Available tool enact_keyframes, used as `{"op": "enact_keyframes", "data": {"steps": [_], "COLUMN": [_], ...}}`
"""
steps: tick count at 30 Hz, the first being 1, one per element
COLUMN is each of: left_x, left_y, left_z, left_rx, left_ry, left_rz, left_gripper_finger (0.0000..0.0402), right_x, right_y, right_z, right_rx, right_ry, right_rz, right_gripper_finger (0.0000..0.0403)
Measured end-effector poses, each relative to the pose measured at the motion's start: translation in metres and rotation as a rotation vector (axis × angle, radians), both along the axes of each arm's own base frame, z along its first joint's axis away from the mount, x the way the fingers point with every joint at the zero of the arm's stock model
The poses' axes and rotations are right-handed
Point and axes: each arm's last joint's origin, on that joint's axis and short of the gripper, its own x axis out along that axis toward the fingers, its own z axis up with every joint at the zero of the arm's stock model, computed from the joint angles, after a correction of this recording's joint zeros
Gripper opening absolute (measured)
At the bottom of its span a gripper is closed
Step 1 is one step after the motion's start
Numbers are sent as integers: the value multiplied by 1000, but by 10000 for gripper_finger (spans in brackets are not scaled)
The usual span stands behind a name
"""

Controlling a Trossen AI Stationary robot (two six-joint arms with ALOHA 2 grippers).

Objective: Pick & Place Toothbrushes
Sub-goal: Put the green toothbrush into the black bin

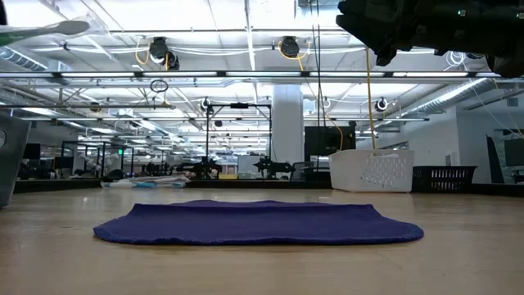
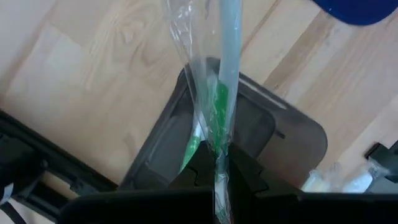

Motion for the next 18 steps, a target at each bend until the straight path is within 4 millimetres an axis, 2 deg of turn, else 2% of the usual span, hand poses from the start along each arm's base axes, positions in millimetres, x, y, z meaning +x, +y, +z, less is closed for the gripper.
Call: {"op": "enact_keyframes", "data": {"steps": [18], "left_x": [-17], "left_y": [-39], "left_z": [-25], "left_rx": [12], "left_ry": [186], "left_rz": [-105], "left_gripper_finger": [7], "right_x": [0], "right_y": [0], "right_z": [-1], "right_rx": [-3], "right_ry": [10], "right_rz": [0], "right_gripper_finger": [126]}}
